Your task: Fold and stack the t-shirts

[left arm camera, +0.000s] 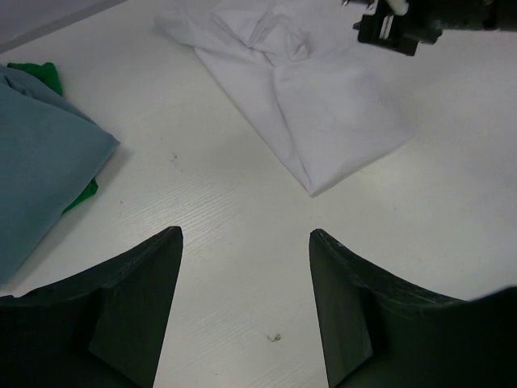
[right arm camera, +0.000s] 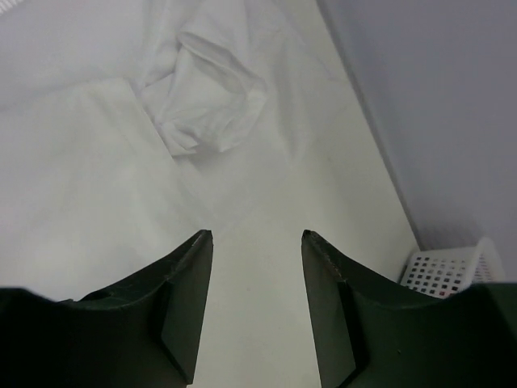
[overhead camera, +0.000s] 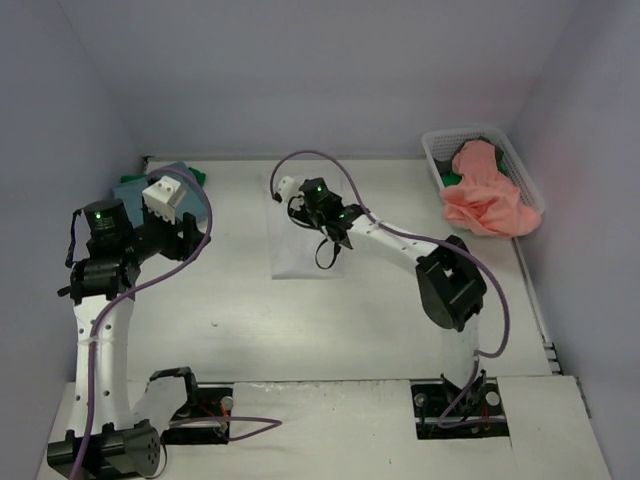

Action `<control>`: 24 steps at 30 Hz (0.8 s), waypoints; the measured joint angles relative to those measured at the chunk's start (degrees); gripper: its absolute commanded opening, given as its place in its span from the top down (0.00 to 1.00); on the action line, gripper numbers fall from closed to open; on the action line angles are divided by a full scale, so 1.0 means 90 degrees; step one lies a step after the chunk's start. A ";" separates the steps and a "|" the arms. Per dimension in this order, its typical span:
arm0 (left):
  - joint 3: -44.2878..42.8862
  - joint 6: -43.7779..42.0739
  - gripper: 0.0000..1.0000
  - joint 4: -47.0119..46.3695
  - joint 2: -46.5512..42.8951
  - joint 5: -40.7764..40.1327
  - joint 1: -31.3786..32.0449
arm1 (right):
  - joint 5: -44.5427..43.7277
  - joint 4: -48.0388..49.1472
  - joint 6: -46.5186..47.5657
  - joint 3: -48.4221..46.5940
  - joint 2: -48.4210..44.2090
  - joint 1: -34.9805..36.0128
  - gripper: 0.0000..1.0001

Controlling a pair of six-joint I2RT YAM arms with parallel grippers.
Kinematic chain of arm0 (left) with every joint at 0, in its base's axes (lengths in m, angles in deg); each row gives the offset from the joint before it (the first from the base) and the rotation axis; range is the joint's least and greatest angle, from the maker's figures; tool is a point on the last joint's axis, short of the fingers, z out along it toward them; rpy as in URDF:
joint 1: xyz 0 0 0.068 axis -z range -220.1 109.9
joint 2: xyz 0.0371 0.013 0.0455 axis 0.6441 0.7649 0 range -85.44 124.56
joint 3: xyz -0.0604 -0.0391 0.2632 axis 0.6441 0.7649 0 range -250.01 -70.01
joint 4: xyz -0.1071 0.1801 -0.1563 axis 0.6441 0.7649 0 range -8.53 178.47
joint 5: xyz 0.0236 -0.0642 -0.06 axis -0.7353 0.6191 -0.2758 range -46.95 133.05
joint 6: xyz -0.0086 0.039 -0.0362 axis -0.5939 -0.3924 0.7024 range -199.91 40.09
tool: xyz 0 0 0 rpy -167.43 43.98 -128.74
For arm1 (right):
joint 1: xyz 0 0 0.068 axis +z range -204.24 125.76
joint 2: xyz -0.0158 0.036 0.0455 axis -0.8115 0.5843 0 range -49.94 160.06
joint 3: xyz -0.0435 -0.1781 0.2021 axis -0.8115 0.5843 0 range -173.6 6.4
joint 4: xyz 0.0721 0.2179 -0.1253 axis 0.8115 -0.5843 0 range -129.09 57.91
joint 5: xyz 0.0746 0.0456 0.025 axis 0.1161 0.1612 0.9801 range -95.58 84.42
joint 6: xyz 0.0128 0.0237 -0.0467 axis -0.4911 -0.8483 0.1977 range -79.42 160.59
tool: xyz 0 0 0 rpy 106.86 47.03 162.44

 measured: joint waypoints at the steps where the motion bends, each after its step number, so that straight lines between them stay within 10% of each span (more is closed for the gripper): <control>1: 0.0000 0.0002 0.41 0.0000 -0.0015 0.0002 0.0000 | 0.0078 -0.0119 -0.0022 0.0051 -0.0257 0.0022 0.55; 9: 0.0000 0.0010 0.41 0.0000 -0.0153 0.0034 0.0000 | 0.0782 -0.1127 0.0085 0.1076 -0.1826 0.0801 0.52; 24: 0.0000 0.0012 0.41 0.0000 -0.0194 0.0036 0.0000 | 0.1642 -0.1037 0.0228 0.2679 -0.1795 0.1316 0.44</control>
